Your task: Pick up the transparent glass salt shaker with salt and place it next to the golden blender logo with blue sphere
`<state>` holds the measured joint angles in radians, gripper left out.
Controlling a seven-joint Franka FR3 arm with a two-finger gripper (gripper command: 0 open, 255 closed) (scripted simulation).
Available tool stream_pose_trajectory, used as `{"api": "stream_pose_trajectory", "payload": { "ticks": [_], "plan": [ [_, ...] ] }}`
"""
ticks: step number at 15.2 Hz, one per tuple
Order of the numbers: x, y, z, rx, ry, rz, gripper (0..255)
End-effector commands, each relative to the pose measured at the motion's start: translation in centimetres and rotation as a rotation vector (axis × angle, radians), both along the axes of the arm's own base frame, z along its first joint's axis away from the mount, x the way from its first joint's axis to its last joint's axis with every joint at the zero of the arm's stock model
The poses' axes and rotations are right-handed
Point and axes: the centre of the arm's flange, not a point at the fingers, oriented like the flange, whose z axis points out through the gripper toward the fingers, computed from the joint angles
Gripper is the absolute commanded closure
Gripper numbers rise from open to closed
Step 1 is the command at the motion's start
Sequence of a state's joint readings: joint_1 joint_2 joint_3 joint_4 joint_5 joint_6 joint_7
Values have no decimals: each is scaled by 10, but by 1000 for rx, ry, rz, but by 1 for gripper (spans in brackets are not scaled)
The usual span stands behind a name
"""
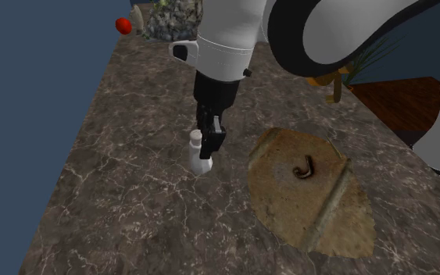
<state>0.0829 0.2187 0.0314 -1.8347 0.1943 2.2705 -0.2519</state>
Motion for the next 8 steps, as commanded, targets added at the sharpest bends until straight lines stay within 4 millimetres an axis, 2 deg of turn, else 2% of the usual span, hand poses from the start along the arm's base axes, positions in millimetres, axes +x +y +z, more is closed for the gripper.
{"api": "stream_pose_trajectory", "payload": {
  "ticks": [1, 8],
  "plan": [
    [0, 0, 10, 0, 0, 0, 255],
    [0, 0, 47, 0, 0, 0, 255]
  ]
}}
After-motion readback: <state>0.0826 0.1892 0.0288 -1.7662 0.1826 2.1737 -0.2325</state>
